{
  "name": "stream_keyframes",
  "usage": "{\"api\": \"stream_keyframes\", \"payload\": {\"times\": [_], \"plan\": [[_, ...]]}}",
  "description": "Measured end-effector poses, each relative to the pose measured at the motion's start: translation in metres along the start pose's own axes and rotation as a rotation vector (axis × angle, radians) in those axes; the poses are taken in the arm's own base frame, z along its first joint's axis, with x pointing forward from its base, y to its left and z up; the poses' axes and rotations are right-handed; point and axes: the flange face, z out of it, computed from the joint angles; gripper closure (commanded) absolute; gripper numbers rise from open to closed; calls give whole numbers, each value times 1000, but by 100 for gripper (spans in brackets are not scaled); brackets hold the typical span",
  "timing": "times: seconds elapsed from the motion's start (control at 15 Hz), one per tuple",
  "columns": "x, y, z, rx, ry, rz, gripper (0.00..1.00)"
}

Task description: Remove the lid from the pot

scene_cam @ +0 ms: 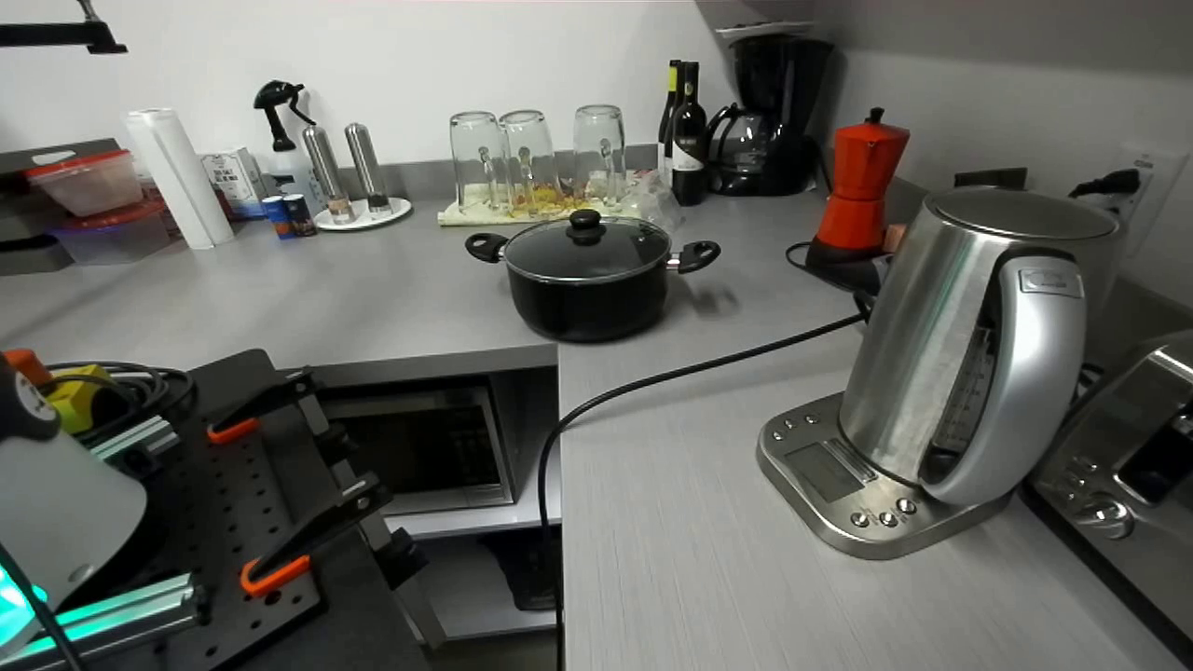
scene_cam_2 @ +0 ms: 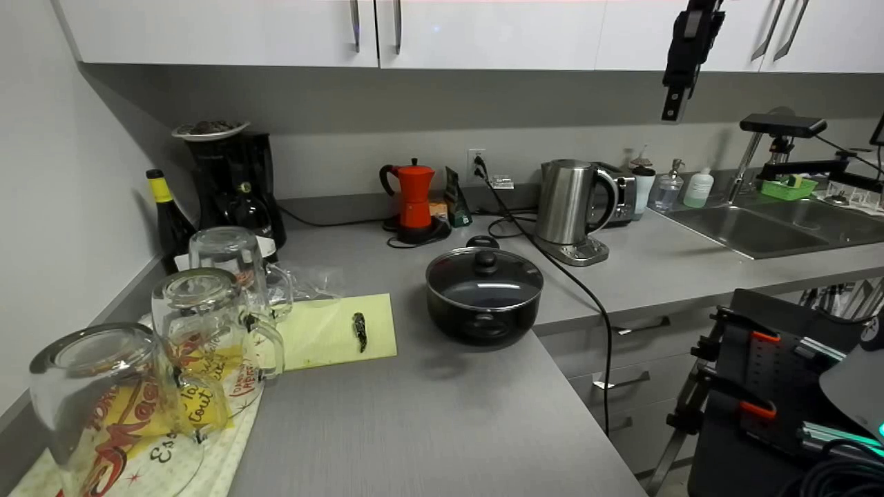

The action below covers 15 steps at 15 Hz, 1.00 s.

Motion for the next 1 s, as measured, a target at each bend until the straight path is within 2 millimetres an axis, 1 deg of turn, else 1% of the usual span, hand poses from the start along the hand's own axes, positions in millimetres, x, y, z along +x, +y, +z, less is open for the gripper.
{"api": "stream_keyframes", "payload": {"times": [0.8, 1.0], "plan": [[0, 0, 0, 3, 0, -1, 0], [2, 5, 2, 10, -7, 4, 0]]}}
